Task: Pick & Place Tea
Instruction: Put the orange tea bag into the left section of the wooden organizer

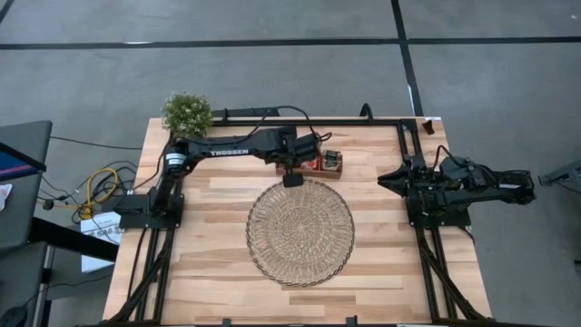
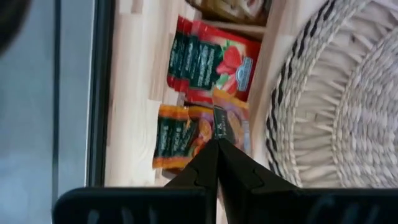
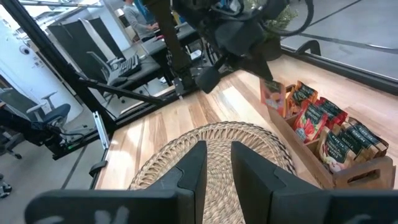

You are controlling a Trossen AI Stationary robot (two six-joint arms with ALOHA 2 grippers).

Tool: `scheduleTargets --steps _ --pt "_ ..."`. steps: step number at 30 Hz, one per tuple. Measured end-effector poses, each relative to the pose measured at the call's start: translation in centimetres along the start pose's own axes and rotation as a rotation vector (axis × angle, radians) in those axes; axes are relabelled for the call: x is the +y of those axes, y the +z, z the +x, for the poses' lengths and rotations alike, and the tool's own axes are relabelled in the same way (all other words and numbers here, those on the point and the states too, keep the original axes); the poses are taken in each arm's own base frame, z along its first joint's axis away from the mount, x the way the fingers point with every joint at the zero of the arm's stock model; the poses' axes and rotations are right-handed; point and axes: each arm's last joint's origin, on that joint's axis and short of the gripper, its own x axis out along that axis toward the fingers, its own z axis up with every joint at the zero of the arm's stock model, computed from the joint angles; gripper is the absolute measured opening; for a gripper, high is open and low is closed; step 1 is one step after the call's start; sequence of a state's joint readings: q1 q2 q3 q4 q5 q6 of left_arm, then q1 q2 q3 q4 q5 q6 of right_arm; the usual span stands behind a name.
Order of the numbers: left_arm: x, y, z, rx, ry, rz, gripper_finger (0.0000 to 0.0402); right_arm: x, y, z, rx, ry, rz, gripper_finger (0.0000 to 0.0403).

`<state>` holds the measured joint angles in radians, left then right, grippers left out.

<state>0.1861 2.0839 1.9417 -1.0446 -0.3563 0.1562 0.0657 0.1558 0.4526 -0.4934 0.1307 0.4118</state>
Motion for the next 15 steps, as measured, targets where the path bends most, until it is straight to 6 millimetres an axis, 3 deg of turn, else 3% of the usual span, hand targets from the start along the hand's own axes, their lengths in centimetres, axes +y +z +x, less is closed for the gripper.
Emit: scheduleTargets --steps 9,15 --pt "1.4 -2.3 -0.1 -0.052 -0.002 -0.046 0.0000 0.0 0.0 0.0 -0.001 0.000 0.014 0.0065" --pt "1.2 -2.9 0.3 -0.101 -0.030 -0.050 0.0000 0.0 0.0 0.0 -0.001 0.000 0.026 0.0065"
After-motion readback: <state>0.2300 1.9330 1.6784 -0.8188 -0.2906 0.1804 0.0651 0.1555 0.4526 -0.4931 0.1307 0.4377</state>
